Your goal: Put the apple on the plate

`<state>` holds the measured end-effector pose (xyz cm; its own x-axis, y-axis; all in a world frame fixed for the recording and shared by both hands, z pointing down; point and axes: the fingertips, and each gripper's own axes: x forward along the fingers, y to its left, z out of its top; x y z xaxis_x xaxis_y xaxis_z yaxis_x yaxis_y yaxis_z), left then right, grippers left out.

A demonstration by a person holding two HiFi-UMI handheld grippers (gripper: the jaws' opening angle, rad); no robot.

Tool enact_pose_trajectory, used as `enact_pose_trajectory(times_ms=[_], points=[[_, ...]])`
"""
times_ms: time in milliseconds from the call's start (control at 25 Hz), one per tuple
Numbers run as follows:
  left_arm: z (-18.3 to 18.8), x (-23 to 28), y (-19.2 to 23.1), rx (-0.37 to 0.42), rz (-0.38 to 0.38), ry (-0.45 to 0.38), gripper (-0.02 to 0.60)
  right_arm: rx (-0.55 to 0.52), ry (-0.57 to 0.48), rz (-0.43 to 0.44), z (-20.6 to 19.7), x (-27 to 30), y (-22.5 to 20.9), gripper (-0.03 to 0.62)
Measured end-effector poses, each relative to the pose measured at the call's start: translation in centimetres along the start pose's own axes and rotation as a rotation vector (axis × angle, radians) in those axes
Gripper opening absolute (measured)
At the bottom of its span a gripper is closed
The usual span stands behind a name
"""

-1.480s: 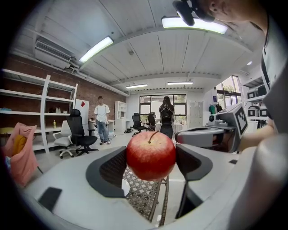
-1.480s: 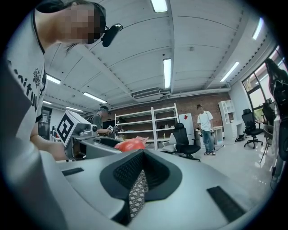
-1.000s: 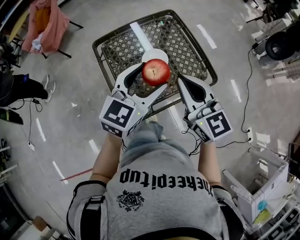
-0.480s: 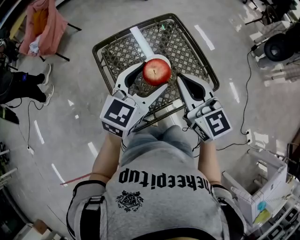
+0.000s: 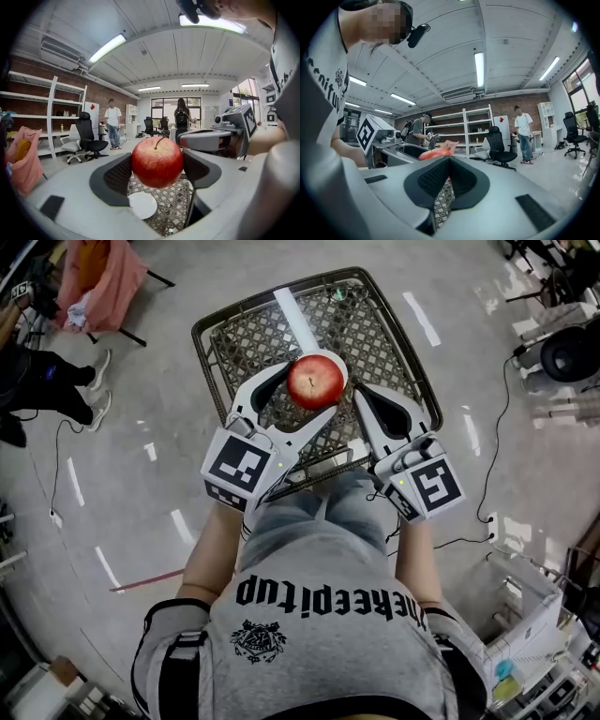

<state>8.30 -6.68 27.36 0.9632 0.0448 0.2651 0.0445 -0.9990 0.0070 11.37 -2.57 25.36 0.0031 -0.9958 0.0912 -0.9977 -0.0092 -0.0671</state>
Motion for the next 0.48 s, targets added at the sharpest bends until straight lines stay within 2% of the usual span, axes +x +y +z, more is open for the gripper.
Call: enact_pose_trajectory(times_ms=[480], points=[[0.2,3.1,1.5,-0.059,0.153,0.012,0.361,-0.006,0.029,0.16,0.2,2.3,-3.7,0.005]])
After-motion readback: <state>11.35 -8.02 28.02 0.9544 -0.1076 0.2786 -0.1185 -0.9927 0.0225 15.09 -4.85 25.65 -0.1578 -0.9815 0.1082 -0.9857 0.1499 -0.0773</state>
